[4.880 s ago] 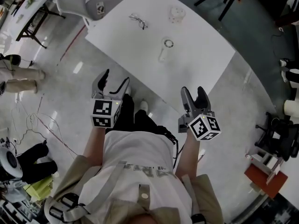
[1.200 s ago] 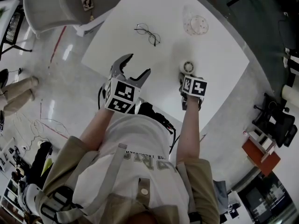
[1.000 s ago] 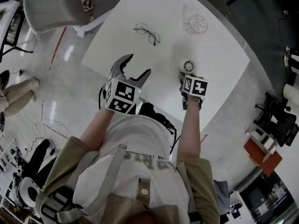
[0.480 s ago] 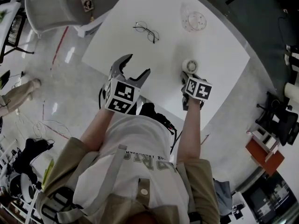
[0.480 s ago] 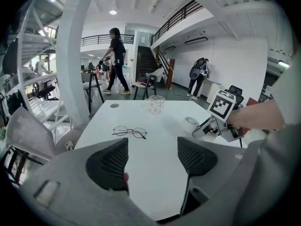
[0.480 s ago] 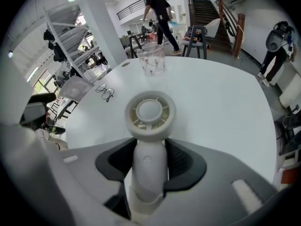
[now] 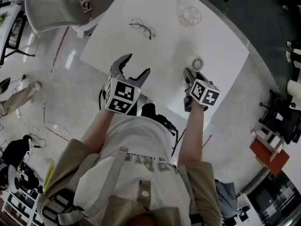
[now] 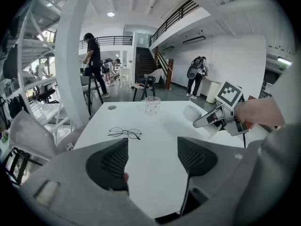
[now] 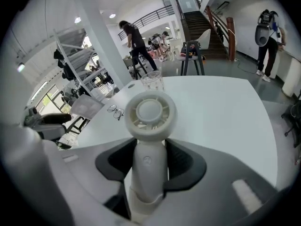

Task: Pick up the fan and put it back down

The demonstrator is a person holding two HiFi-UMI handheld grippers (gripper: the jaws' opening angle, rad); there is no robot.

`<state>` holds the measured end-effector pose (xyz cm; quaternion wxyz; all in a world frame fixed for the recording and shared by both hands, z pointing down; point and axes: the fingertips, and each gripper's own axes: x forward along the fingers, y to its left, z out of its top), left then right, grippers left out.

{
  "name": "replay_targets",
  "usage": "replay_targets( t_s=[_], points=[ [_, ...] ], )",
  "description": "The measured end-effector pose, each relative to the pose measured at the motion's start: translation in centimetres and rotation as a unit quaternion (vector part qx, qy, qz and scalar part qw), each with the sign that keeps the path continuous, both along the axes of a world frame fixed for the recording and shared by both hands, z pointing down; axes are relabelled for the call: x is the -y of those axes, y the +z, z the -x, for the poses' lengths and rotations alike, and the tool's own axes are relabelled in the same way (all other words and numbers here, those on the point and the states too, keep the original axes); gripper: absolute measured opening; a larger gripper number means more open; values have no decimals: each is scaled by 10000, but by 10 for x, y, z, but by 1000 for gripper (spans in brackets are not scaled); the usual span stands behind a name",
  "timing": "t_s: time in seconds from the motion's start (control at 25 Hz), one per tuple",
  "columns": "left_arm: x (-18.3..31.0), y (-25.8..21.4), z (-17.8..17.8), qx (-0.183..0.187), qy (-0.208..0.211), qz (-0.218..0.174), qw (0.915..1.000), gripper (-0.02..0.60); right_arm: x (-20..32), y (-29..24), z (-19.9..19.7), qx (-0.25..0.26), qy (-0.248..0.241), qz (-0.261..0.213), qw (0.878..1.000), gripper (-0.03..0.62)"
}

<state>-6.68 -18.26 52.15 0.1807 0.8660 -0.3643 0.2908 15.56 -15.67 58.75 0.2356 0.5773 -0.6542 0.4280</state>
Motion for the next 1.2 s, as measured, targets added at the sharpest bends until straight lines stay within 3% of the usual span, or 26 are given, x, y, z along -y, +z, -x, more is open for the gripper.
replay_targets(
  t_s=[0.44, 1.2],
  points=[
    [-24, -21, -17, 3, -119, -209, 9997, 339, -19, -66, -9, 454, -31, -792, 9958, 185],
    [-81, -54, -39, 82, -343, -503, 9981, 339, -77, -145, -36, 548, -166, -1715, 9835, 185]
  ],
)
